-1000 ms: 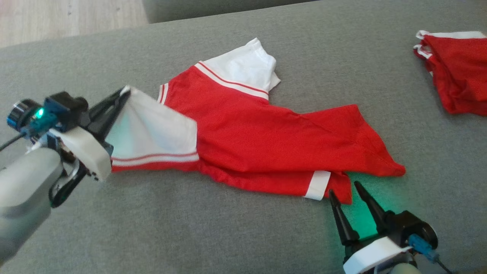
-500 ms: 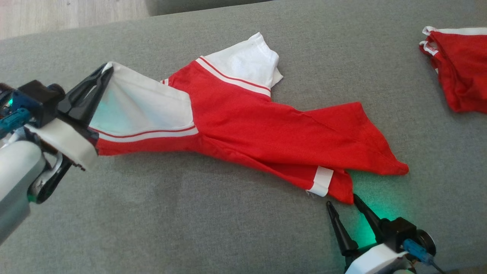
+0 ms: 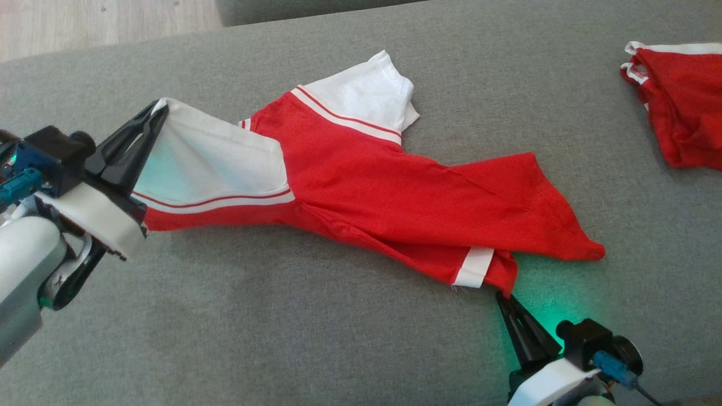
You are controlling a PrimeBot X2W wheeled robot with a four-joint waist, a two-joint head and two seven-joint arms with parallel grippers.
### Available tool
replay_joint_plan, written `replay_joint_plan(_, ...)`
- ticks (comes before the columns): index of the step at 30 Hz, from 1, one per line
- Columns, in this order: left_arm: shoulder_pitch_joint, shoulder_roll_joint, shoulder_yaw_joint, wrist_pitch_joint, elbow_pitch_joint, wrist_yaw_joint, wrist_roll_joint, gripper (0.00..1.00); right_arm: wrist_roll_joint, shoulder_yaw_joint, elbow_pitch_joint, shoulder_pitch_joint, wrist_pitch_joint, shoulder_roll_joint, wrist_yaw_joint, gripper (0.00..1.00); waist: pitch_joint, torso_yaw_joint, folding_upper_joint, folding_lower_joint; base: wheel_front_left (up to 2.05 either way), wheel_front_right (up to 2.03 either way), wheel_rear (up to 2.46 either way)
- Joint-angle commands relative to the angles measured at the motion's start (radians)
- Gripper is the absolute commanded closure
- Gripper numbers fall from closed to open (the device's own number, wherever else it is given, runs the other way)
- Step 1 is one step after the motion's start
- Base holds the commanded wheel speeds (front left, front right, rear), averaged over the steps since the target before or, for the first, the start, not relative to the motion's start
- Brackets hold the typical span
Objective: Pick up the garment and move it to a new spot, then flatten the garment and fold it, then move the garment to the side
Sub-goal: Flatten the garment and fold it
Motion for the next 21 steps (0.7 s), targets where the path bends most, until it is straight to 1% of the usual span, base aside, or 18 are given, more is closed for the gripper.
replay_joint_plan(1, -0.029, 0.051, 0.057, -0.003, -0.017, 0.007, -0.007, 1.0, -0.005, 0.017, -0.03, -0.019, -0.006, -0.009, 0.007, 1.0, -0.005, -0.002, 0.0, 0.0, 0.0, 0.0, 0.0)
replay_joint_plan(6, -0.019, 0.058, 0.069, -0.028, -0.034, 0.018, -0.001, 1.0, -0.017, -0.022, -0.089, -0.009, -0.006, -0.014, 0.007, 1.0, -0.033, -0.011, 0.0, 0.0, 0.0, 0.0, 0.0)
replay_joint_plan(11, -0.014, 0.064, 0.101, -0.056, -0.064, 0.038, 0.025, 1.0, -0.047, -0.084, -0.198, -0.015, -0.006, -0.044, 0.007, 1.0, -0.082, -0.016, 0.0, 0.0, 0.0, 0.0, 0.0)
replay_joint_plan(14, -0.011, 0.061, 0.135, -0.065, -0.088, 0.044, 0.045, 1.0, -0.056, -0.124, -0.272, -0.032, -0.006, -0.072, 0.007, 1.0, -0.12, -0.013, 0.0, 0.0, 0.0, 0.0, 0.0)
replay_joint_plan(17, -0.008, 0.045, 0.187, -0.067, -0.12, 0.044, 0.06, 1.0, -0.058, -0.152, -0.337, -0.06, -0.006, -0.114, 0.007, 1.0, -0.159, -0.008, 0.0, 0.0, 0.0, 0.0, 0.0)
replay_joint_plan(20, 0.001, 0.028, 0.241, -0.068, -0.163, 0.031, 0.096, 1.0, -0.06, -0.172, -0.394, -0.093, -0.006, -0.167, 0.007, 1.0, -0.202, -0.003, 0.0, 0.0, 0.0, 0.0, 0.0)
replay_joint_plan(21, 0.001, 0.028, 0.241, -0.068, -0.163, 0.031, 0.096, 1.0, -0.06, -0.172, -0.394, -0.093, -0.006, -0.167, 0.007, 1.0, -0.202, -0.003, 0.0, 0.0, 0.0, 0.0, 0.0)
